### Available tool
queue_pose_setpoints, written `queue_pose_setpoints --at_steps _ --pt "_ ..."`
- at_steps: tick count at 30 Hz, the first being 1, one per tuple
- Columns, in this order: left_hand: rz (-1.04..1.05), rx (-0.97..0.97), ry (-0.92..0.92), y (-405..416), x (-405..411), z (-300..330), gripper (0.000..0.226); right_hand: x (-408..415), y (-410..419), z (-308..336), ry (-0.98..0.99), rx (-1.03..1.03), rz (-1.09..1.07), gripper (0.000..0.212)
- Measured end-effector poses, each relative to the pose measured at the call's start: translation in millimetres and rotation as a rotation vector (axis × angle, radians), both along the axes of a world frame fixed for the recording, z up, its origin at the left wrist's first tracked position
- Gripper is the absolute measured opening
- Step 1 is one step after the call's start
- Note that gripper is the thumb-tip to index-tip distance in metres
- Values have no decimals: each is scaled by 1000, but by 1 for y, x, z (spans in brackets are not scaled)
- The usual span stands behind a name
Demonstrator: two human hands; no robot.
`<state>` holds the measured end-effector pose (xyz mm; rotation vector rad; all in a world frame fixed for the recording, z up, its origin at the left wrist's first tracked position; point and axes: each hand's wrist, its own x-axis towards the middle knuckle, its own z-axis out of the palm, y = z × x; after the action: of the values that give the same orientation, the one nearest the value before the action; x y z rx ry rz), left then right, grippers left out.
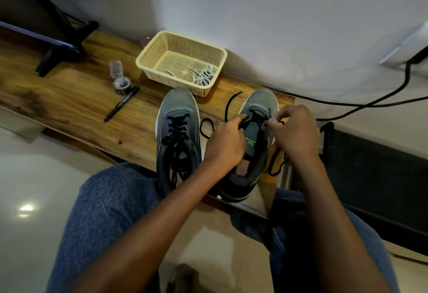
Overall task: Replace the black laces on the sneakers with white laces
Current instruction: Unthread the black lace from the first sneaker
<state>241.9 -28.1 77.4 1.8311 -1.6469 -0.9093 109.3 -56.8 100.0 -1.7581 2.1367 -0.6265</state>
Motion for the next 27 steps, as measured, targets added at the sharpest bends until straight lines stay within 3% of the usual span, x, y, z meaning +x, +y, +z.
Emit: queue_pose_setpoints --at_steps 4,8,12,16,21,27 --pt "-58 -66 -76 3 -2 4 49 -12 -1 4 -157 -209 -121 15" --pt "-182 -187 -196 -1 -6 -3 56 -13 3 7 -347 -240 -158 21" --pt "-344 -186 -465 -6 -9 -6 75 -17 5 4 -334 -123 -112 29" --pt "-413 -246 -648 -6 -12 -3 69 -15 8 -2 -258 112 97 22" --pt "-380 -271 -667 -5 -11 3 57 -7 12 -1 -178 216 213 27" --pt "-311 -292 -650 -7 -12 9 35 -7 14 13 -287 396 237 34"
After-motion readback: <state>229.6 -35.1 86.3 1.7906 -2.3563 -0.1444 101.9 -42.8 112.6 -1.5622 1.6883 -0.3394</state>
